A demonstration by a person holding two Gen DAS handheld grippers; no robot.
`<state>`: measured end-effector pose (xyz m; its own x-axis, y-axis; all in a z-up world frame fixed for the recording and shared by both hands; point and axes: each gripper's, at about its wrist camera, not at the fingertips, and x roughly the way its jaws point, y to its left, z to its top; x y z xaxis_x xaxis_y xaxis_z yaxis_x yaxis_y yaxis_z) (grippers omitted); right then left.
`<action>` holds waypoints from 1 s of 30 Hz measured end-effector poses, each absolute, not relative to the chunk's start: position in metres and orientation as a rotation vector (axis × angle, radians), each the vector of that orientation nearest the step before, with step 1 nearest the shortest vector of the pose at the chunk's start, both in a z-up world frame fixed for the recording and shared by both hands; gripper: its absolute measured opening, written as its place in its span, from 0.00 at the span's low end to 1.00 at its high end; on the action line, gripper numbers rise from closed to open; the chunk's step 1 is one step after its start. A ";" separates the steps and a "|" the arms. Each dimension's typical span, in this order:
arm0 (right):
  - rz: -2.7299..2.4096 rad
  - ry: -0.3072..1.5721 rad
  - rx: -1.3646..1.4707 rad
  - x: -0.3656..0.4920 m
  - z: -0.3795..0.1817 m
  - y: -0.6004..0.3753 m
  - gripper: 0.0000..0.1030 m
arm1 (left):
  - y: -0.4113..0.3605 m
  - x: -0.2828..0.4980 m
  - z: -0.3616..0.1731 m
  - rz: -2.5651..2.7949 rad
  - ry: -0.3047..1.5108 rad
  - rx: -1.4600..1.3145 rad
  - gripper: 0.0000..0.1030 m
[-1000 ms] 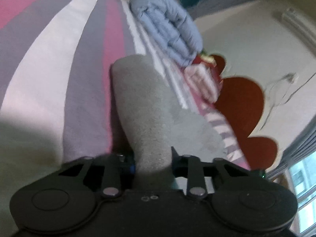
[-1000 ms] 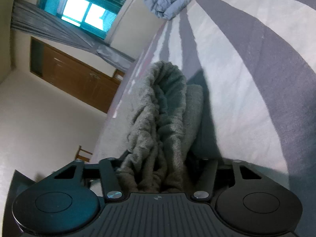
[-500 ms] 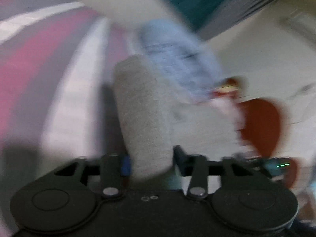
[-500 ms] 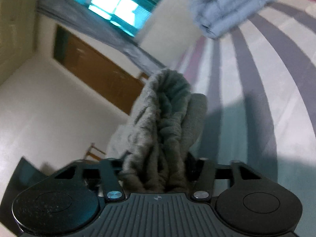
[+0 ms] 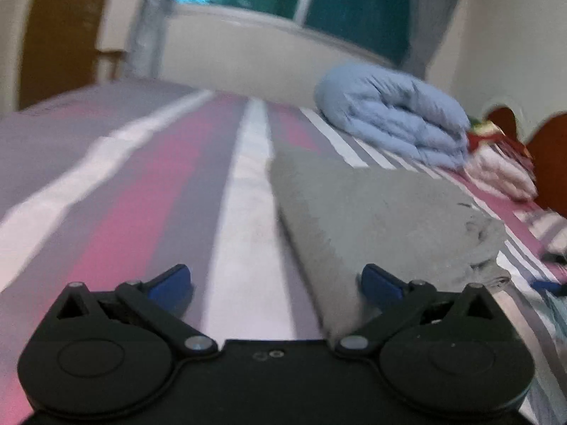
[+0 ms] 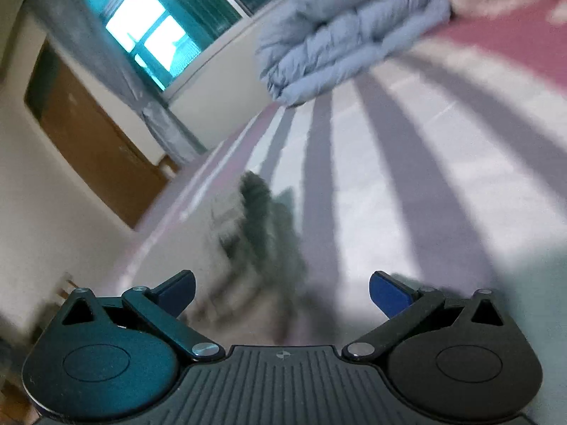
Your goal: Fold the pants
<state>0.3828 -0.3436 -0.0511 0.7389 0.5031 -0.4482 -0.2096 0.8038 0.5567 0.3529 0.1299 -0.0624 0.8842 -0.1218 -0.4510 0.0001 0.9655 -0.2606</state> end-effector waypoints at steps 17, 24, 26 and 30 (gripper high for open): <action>0.269 0.332 0.237 0.104 -0.002 -0.279 1.00 | 0.052 0.129 -0.013 -0.057 0.330 -0.128 0.94; 0.289 0.329 0.200 0.049 0.007 -0.257 1.00 | 0.027 0.073 -0.003 -0.076 0.239 -0.116 0.94; 0.305 0.327 0.179 0.039 0.008 -0.251 1.00 | 0.023 0.063 -0.002 -0.084 0.236 -0.110 0.94; 0.307 0.317 0.124 0.018 0.011 -0.239 1.00 | 0.022 0.044 0.001 -0.082 0.226 -0.112 0.94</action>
<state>0.0182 -0.2387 0.0106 0.9042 0.3159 -0.2873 -0.2772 0.9460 0.1679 0.0440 0.0224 0.0012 0.9713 -0.0939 -0.2183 0.0689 0.9904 -0.1197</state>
